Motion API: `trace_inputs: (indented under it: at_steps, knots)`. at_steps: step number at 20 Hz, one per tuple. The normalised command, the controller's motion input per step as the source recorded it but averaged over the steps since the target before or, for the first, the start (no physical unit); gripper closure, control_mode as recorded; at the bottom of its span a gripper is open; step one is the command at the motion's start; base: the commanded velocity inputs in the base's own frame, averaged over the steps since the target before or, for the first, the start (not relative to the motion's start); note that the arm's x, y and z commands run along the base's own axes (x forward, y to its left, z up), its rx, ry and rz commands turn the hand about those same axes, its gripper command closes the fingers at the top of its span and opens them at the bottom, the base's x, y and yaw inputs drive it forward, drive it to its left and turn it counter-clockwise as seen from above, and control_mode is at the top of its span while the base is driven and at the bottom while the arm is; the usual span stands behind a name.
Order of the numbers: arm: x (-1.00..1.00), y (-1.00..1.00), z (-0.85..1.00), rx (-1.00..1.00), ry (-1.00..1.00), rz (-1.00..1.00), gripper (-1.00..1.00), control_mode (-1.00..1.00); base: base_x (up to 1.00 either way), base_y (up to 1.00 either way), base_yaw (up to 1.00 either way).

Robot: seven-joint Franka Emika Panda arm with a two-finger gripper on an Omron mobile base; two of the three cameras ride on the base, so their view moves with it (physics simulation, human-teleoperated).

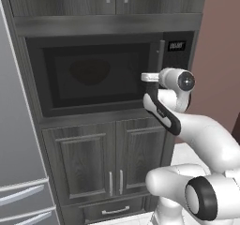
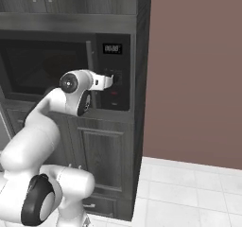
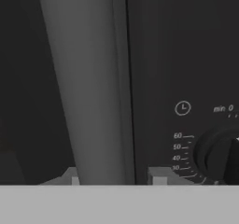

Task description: The microwave is finished heating the steak and squash. Take the bowl containing the food and place it on the dining counter.

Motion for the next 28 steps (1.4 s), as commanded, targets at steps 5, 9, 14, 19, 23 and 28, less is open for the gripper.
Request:
trace_inputs:
  at_steps: [5,9,14,19,23,28]
  knots:
    - [0.0,0.0,0.0,0.0,0.0,0.0,1.0,-1.0,0.0,0.0,0.0]
    - [0.0,0.0,0.02,0.0,0.0,0.0,1.0,-1.0,0.0,0.0,0.0]
    - [-0.19,0.0,0.18,0.0,0.0,0.0,1.0,-1.0,0.0,0.0,0.0]
    - [-0.55,0.0,0.35,0.0,0.0,0.0,1.0,-1.0,0.0,0.0,0.0]
    - [-0.86,0.04,0.51,0.0,0.0,0.01,1.0,-1.0,0.0,0.0,0.0]
    - [-0.98,0.16,0.65,0.0,0.0,0.0,1.0,-1.0,0.0,0.0,0.0]
